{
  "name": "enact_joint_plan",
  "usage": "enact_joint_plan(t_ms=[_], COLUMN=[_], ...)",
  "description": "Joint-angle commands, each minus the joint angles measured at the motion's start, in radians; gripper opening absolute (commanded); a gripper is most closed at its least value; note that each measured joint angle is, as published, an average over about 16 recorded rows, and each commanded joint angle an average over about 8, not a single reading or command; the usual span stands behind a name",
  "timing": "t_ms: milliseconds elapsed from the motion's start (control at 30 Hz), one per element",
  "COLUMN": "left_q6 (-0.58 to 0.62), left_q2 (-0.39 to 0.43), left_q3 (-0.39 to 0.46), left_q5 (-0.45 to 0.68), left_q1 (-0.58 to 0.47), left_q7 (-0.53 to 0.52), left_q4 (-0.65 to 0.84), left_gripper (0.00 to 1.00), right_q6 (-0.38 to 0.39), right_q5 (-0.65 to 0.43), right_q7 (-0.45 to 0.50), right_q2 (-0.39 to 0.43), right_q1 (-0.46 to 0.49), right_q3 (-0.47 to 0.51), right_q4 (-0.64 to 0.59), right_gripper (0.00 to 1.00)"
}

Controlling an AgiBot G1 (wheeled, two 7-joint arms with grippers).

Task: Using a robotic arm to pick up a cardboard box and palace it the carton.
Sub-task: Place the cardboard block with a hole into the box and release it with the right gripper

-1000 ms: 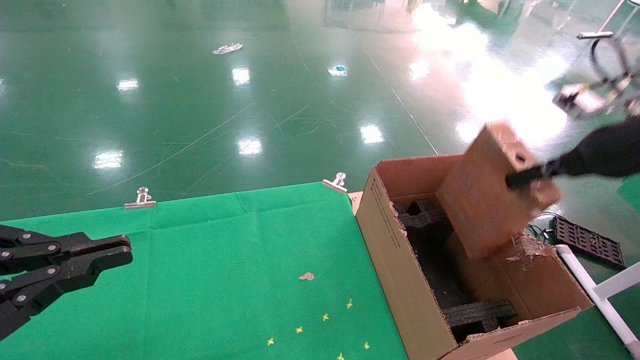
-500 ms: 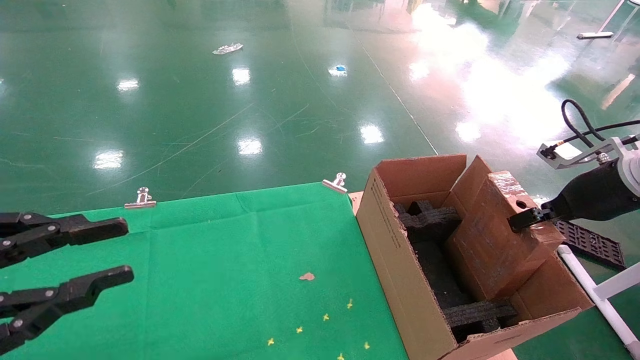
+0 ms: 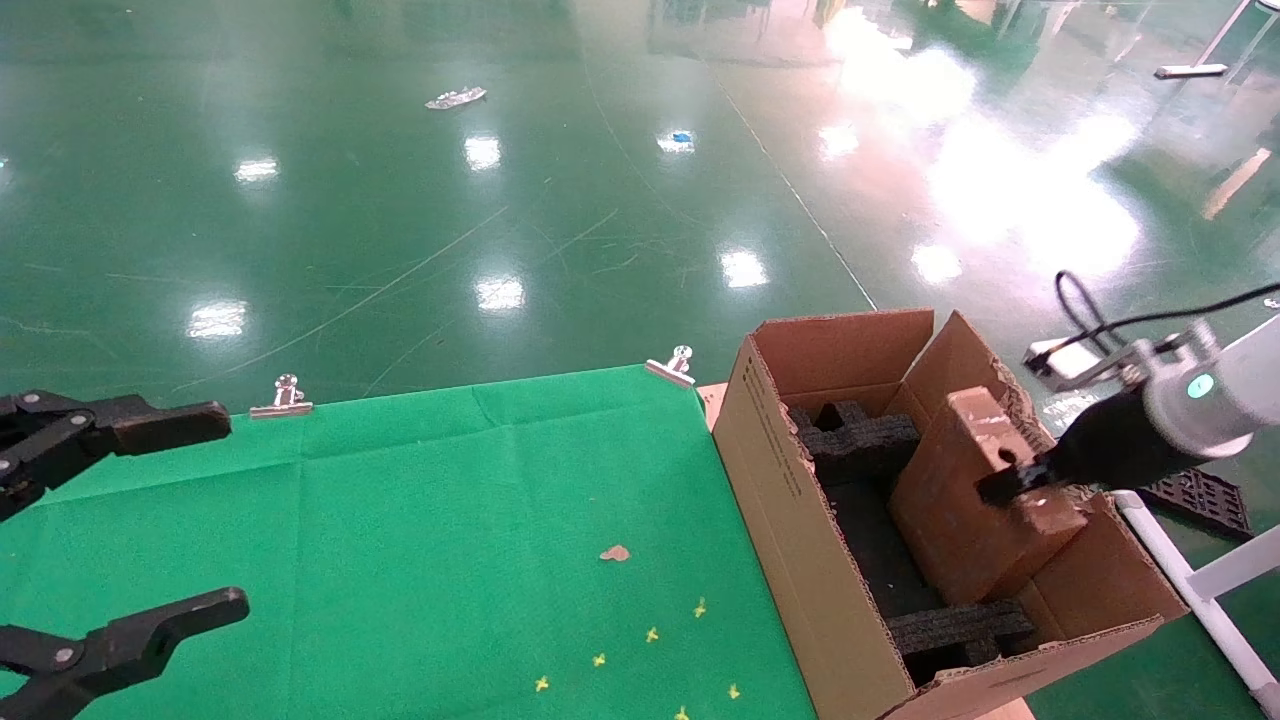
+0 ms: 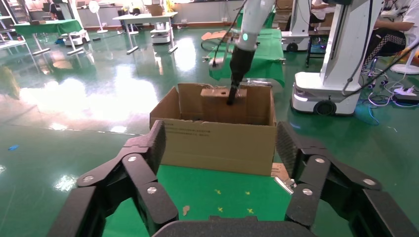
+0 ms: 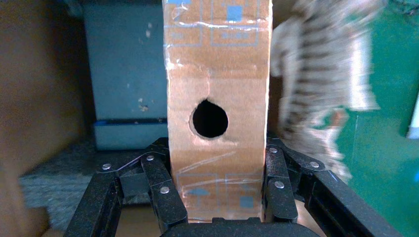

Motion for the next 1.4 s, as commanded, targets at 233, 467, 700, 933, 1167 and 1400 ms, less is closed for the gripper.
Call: enact_joint_plan(t_ms=[233, 467, 700, 933, 1167, 1400], left_q6=[0.000, 0.000, -0.001, -0.001, -0.001, -0.001], left_q2=[0.000, 0.000, -0.001, -0.001, -0.001, -0.001], left_q3=[0.000, 0.001, 0.001, 0.002, 0.002, 0.002], left_q5=[0.000, -0.001, -0.001, -0.001, -0.001, -0.002], left_q1=[0.000, 0.000, 0.000, 0.000, 0.000, -0.001], left_q7=[0.000, 0.000, 0.001, 0.001, 0.001, 0.001], left_q4=[0.000, 0.000, 0.000, 0.000, 0.000, 0.000], left_gripper=[1.00, 1.00, 1.00, 1.00, 1.00, 1.00], right_q6=[0.109, 0.144, 0.122, 0.103, 0.090, 0.075], right_q5=[0.051, 0.077, 0.053, 0.036, 0.030, 0.031], right_q7=[-0.045, -0.083, -0.091, -0.083, -0.084, -0.097], right_q2=[-0.043, -0.059, -0.075, -0.089, -0.099, -0.099], right_q1=[-0.146, -0.186, -0.166, -0.145, -0.124, -0.091], right_q3=[0.030, 0.047, 0.031, 0.019, 0.015, 0.016], right_q4=[-0.029, -0.058, -0.091, -0.112, -0.120, -0.120], right_gripper=[0.00, 0.53, 1.00, 1.00, 1.00, 1.00])
